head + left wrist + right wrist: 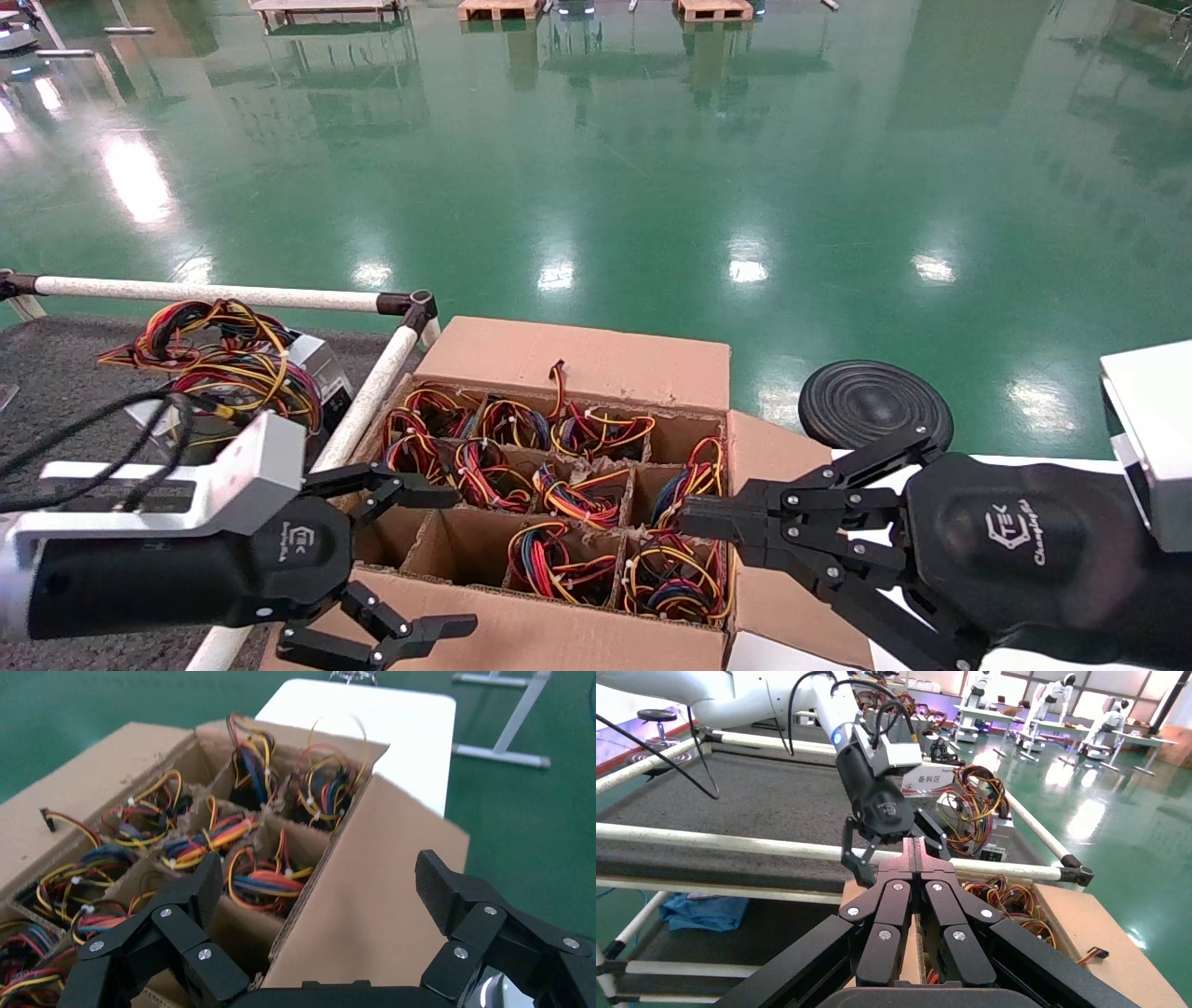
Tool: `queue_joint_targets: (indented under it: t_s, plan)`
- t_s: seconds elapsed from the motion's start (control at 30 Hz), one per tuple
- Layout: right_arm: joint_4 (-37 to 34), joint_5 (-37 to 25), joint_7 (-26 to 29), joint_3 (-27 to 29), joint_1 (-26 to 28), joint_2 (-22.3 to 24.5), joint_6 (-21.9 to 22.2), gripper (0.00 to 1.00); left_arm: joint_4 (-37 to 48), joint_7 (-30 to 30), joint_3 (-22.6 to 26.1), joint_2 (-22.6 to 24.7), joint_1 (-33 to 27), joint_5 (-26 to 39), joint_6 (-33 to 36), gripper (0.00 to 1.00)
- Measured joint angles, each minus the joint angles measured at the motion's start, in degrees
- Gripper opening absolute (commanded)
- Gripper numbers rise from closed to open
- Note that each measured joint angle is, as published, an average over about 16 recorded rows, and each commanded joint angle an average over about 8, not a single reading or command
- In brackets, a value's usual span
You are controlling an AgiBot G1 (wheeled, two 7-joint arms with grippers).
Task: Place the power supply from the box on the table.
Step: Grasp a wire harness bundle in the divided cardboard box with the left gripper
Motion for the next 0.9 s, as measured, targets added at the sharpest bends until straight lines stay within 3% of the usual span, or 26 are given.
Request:
queue_joint_targets:
  t_s: [0.9]
  plan:
    - [-0.01,0.00,0.00,0.00,0.00,0.00,0.01,0.00,5.59,8.23,6.58,4.15,-3.67,0.12,-3.20,1.00]
